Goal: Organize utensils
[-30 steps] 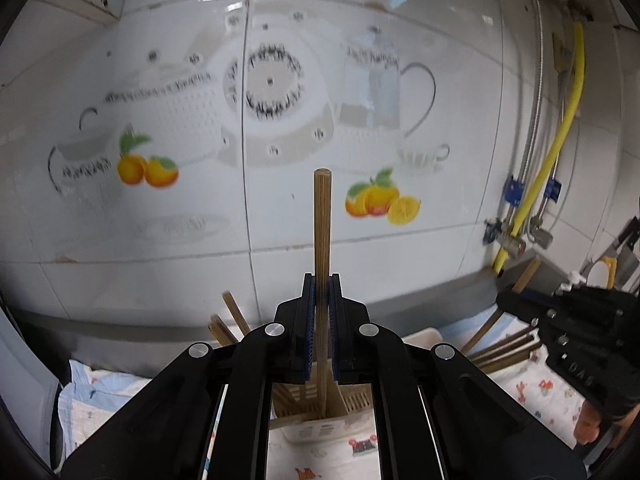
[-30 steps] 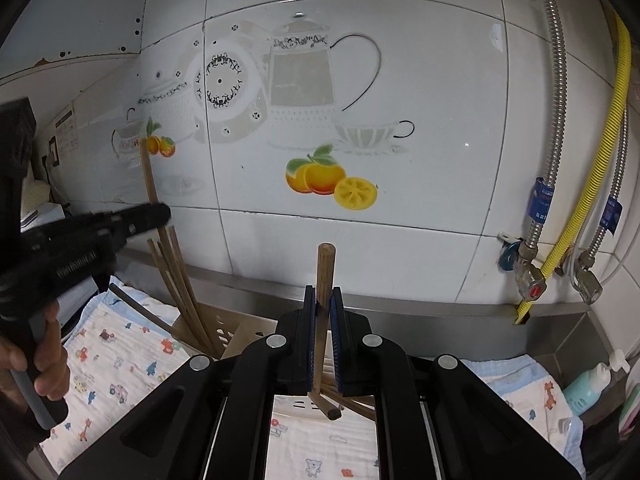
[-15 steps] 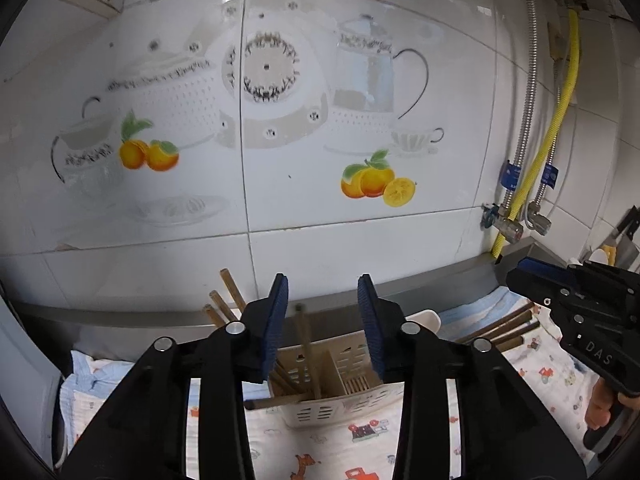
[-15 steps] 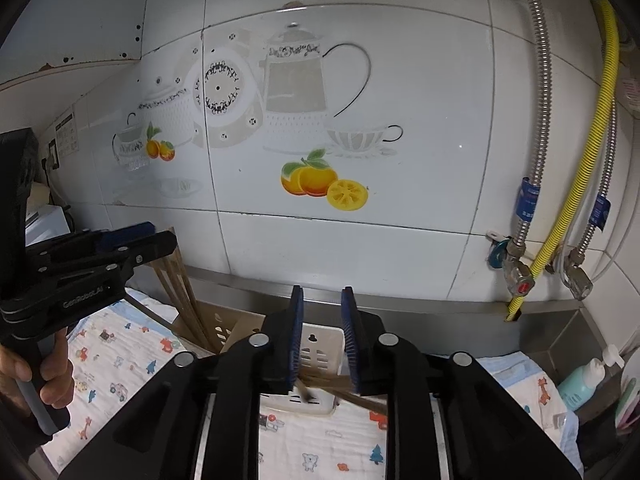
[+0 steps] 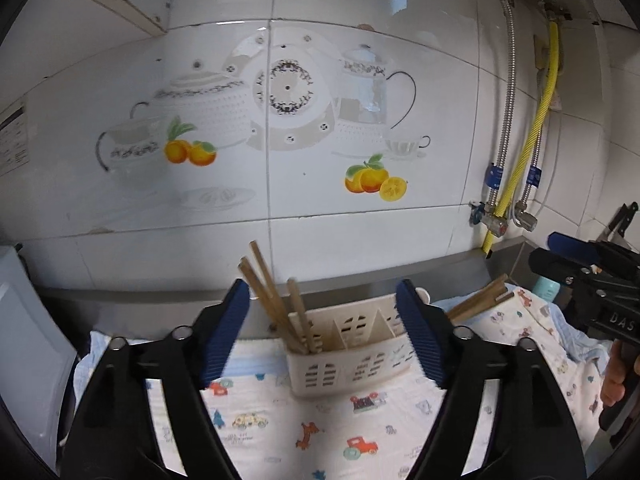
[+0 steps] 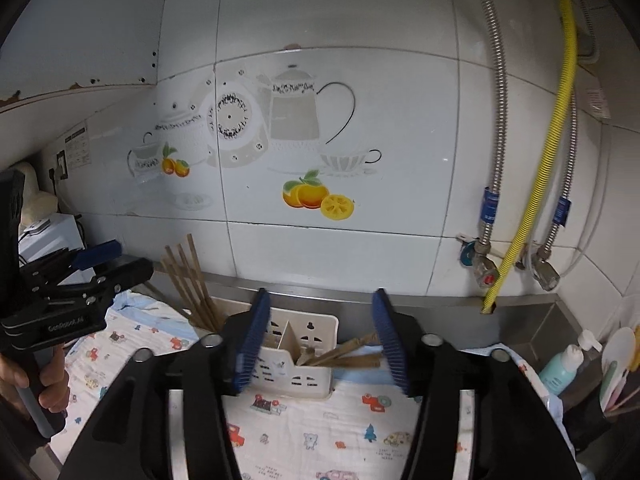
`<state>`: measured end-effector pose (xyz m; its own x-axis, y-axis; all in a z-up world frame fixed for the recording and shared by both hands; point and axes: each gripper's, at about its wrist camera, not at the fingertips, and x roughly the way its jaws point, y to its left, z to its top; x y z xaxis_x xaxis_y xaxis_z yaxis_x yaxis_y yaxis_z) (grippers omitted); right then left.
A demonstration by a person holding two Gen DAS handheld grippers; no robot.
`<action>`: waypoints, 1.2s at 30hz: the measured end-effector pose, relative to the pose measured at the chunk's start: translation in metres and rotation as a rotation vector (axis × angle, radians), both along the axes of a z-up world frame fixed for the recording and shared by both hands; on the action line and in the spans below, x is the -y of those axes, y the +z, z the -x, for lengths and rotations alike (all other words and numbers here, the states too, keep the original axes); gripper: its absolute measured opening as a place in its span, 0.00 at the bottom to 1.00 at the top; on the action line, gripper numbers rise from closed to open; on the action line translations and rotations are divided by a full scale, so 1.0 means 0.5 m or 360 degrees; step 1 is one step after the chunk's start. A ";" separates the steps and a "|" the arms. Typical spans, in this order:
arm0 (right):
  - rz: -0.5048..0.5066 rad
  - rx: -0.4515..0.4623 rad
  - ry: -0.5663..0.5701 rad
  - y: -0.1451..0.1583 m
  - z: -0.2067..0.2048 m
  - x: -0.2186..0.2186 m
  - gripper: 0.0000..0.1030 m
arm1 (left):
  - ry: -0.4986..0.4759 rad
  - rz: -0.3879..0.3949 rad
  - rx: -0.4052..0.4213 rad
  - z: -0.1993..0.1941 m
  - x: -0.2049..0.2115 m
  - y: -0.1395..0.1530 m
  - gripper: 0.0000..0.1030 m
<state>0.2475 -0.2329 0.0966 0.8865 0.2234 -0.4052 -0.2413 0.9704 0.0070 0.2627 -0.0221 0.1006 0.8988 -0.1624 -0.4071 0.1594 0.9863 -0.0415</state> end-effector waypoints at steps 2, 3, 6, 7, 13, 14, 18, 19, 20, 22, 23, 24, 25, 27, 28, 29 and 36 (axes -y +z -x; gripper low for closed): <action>-0.0014 0.0004 -0.0002 -0.004 0.019 0.003 0.59 | 0.0007 -0.0002 0.0015 0.026 -0.008 -0.004 0.82; -0.0020 0.0001 -0.0005 -0.007 0.027 0.004 0.62 | 0.0011 -0.0001 0.0019 0.040 -0.012 -0.008 0.86; -0.0024 -0.0014 -0.0009 -0.020 0.057 0.003 0.68 | 0.0020 -0.0006 0.0017 0.071 -0.020 -0.020 0.91; -0.0027 -0.0013 -0.0011 -0.027 0.070 0.002 0.71 | 0.0020 -0.0005 0.0013 0.079 -0.023 -0.024 0.92; -0.0014 -0.0031 -0.0027 -0.064 0.125 -0.007 0.87 | 0.0035 0.0023 -0.0005 0.127 -0.043 -0.051 0.95; -0.0008 -0.0045 -0.0026 -0.073 0.134 -0.009 0.87 | 0.0044 0.0024 -0.0006 0.135 -0.045 -0.055 0.95; -0.0047 -0.0088 -0.0023 -0.098 0.166 -0.010 0.90 | 0.0070 0.0022 -0.0005 0.166 -0.055 -0.073 0.95; -0.0048 -0.0104 -0.0024 -0.106 0.175 -0.012 0.90 | 0.0075 0.0031 -0.0011 0.169 -0.058 -0.076 0.95; -0.0036 -0.0108 -0.0032 -0.111 0.182 -0.014 0.90 | 0.0077 0.0043 -0.0022 0.177 -0.062 -0.081 0.95; 0.0017 -0.0115 -0.0044 -0.123 0.199 -0.024 0.91 | 0.0086 0.0056 -0.0035 0.193 -0.069 -0.088 0.95; 0.0041 -0.0115 -0.0046 -0.127 0.205 -0.028 0.91 | 0.0086 0.0056 -0.0040 0.202 -0.071 -0.092 0.95; 0.0073 -0.0110 -0.0054 -0.132 0.216 -0.033 0.91 | 0.0088 0.0051 -0.0041 0.211 -0.073 -0.095 0.95; 0.0087 -0.0106 -0.0059 -0.137 0.225 -0.037 0.91 | 0.0095 0.0040 -0.0034 0.221 -0.075 -0.098 0.95; 0.0085 -0.0114 -0.0055 -0.144 0.240 -0.039 0.92 | 0.0108 0.0013 -0.0029 0.242 -0.076 -0.105 0.95; 0.0082 -0.0116 -0.0063 -0.148 0.247 -0.040 0.92 | 0.0107 0.0009 -0.0029 0.249 -0.076 -0.107 0.95; 0.0082 -0.0117 -0.0069 -0.150 0.252 -0.042 0.92 | 0.0100 0.0004 -0.0033 0.258 -0.076 -0.111 0.95; 0.0151 -0.0102 -0.0095 -0.163 0.295 -0.061 0.93 | 0.0109 -0.0005 -0.0043 0.305 -0.078 -0.127 0.95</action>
<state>0.1002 -0.2024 0.0153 0.8687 0.1290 -0.4782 -0.1851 0.9801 -0.0718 0.1100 0.0169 0.0370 0.8964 -0.0999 -0.4319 0.0907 0.9950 -0.0419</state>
